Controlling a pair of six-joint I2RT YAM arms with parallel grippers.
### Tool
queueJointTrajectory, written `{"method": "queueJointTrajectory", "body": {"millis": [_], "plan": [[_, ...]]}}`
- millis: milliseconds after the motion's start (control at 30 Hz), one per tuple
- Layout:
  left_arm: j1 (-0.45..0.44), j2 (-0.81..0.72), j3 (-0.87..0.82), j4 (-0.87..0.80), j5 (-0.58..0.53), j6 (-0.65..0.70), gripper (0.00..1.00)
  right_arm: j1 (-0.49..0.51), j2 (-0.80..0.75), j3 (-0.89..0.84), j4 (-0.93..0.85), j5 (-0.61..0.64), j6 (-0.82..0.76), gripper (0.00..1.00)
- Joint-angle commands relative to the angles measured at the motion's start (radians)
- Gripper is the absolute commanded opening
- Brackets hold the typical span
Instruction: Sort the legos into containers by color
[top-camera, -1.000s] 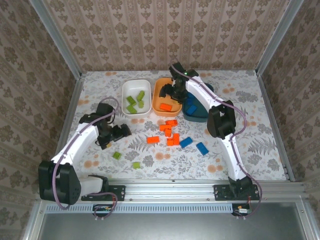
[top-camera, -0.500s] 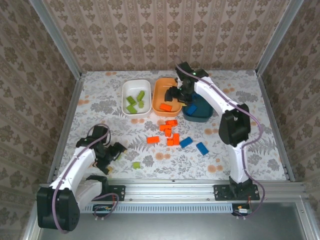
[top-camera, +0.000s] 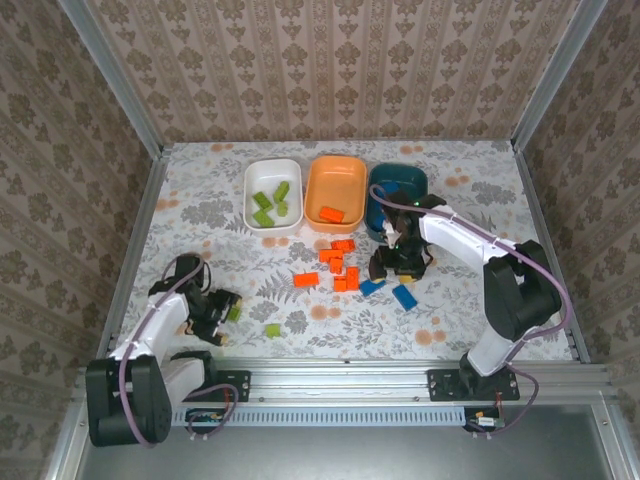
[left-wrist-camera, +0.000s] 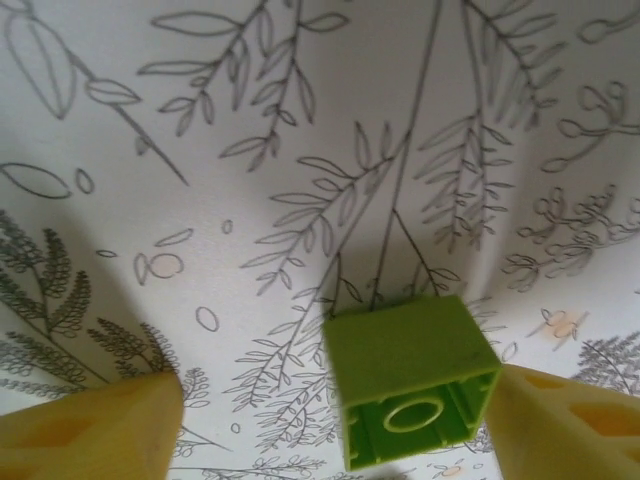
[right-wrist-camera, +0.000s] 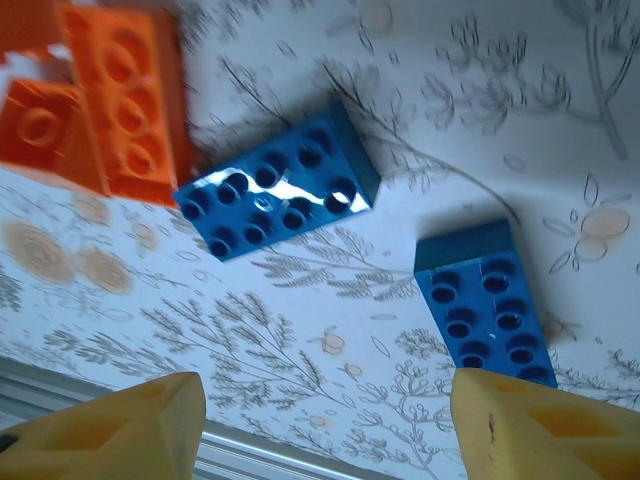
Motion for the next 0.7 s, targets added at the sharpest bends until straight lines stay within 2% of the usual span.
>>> {"method": "queueJointTrajectory", "body": {"millis": [0,167,267,433,667], "plan": [[0.006,0.063,0.035,0.108,0.027,0.029,0.66,0.004,-0.045,-0.033,0.052,-0.034,0.029,0.66],[0.007,0.106,0.07,0.101,0.031,0.055,0.47,0.005,-0.039,-0.042,0.031,0.006,0.02,0.65],[0.006,0.103,0.067,0.107,0.036,0.051,0.33,0.004,-0.031,-0.039,-0.002,0.052,0.013,0.69],[0.006,0.106,0.085,0.126,0.056,0.052,0.31,0.005,0.016,-0.036,-0.036,0.105,-0.002,0.73],[0.005,0.13,0.269,0.051,0.042,0.156,0.3,0.006,0.077,-0.025,-0.054,0.19,-0.022,0.74]]}}
